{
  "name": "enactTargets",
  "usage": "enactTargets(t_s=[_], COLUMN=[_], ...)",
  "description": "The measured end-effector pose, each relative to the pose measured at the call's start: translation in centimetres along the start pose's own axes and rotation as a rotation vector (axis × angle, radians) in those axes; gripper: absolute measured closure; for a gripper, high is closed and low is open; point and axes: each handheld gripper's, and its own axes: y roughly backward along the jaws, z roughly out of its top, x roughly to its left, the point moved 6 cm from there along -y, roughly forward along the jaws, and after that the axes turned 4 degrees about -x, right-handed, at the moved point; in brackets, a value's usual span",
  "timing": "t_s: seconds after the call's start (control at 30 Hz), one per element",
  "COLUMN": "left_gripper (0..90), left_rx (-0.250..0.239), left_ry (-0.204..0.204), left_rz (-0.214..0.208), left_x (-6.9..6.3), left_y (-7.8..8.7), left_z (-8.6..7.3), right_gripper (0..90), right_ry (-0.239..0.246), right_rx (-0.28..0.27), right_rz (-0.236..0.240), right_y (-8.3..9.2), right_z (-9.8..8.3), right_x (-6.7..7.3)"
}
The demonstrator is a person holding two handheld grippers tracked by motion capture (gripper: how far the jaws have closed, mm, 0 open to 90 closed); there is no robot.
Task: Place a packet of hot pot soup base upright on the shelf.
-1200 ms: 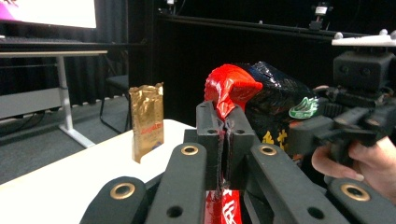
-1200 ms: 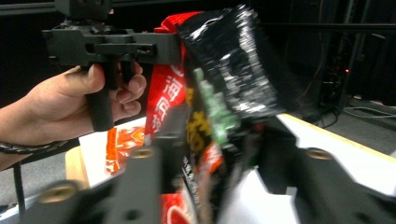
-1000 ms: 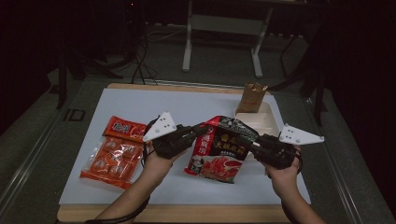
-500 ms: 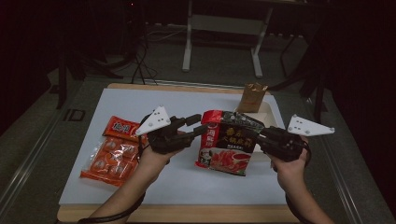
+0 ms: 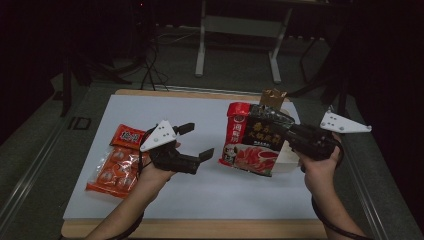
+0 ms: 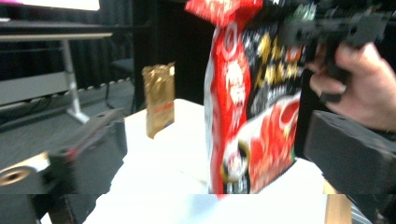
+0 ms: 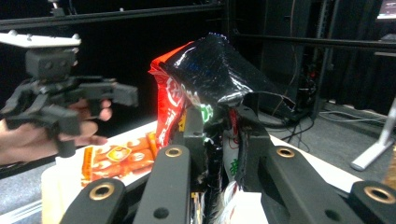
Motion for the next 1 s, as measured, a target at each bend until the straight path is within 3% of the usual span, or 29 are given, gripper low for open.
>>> enactTargets(t_s=[0.2, 0.43, 0.77, 1.0], left_gripper=[2.4, 2.4, 2.5, 2.5], left_rx=[0.042, 0.093, 0.129, 0.155], left_ry=[0.033, 0.002, 0.023, 0.040], left_rz=[0.039, 0.098, 0.097, 0.111], left_x=[1.0, 1.8, 2.0, 1.9], left_y=[1.2, 2.4, 4.0, 5.4], left_z=[-1.8, -4.3, -7.4, -10.0], right_gripper=[77.5, 77.5, 77.4, 77.4], right_ry=[0.013, 0.016, 0.033, 0.042], right_rx=[0.013, 0.028, 0.018, 0.026], right_rz=[-0.039, -0.093, -0.158, -0.239], right_y=[0.0, 0.1, 0.4, 0.6], right_z=[0.6, 0.6, 1.5, 1.7], right_x=[-2.0, -4.4, -7.1, -9.6])
